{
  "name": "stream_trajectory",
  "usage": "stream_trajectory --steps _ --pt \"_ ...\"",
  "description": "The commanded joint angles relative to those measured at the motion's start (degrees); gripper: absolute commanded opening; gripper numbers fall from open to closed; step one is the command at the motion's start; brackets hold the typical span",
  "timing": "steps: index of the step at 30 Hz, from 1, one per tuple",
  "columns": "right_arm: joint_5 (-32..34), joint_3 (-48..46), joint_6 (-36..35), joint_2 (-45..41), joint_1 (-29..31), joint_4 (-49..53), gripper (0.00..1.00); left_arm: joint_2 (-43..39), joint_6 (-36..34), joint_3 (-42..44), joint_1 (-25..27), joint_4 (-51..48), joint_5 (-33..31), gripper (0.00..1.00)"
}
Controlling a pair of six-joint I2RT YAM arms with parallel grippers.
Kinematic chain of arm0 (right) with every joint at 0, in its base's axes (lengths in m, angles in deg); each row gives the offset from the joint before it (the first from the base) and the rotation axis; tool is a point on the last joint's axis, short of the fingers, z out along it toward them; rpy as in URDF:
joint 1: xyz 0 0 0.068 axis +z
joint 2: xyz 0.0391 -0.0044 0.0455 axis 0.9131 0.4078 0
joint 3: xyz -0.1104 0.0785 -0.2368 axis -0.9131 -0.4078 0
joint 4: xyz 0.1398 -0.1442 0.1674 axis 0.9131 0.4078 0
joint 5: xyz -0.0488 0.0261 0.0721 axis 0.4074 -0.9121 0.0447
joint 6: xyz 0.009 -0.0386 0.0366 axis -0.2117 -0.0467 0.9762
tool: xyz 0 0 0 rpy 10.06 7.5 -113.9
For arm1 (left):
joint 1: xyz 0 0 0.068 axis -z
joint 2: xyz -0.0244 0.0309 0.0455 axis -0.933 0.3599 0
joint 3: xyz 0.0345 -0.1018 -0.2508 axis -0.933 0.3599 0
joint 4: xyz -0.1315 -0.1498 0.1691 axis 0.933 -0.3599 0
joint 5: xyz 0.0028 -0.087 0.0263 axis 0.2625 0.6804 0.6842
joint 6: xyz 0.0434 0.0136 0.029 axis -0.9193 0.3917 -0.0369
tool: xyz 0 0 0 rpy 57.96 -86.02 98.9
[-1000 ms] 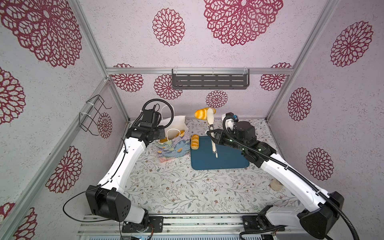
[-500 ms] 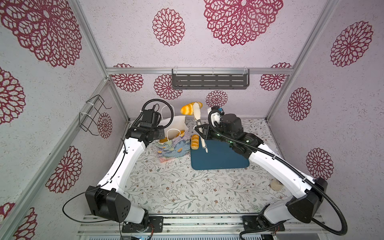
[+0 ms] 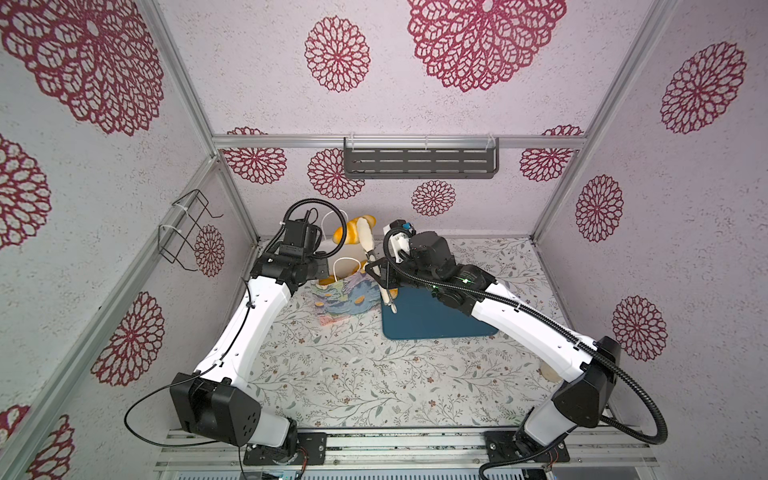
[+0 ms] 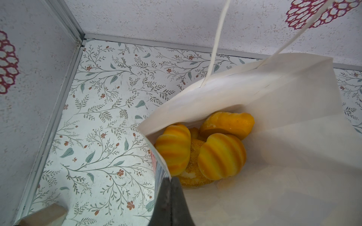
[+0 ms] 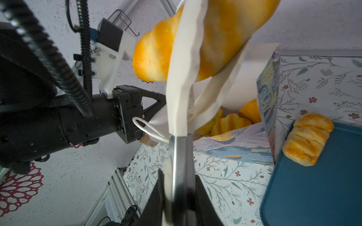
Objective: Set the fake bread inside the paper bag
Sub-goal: 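Lift the roll in the tongs and carry it toward the bag, then lower the roll into the bag held by the left gripper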
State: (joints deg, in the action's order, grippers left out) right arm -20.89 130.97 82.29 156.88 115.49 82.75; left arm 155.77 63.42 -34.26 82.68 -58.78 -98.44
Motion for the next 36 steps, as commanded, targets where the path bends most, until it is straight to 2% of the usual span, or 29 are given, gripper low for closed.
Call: stream_trajectory --steps 1,34,36 --pt "1.8 3.5 -1.6 0.3 0.8 -2.4 0.0 -1.5 0.0 0.4 0.5 0.6 -0.5 0.0" --pt "1.9 11.9 -2.6 9.3 2.6 10.4 0.0 -2.1 -0.1 0.5 0.5 0.6 -0.9 0.0" --pt "1.9 12.9 -2.5 9.9 2.6 11.4 0.04 -2.2 -0.1 0.5 0.6 0.6 -0.8 0.0"
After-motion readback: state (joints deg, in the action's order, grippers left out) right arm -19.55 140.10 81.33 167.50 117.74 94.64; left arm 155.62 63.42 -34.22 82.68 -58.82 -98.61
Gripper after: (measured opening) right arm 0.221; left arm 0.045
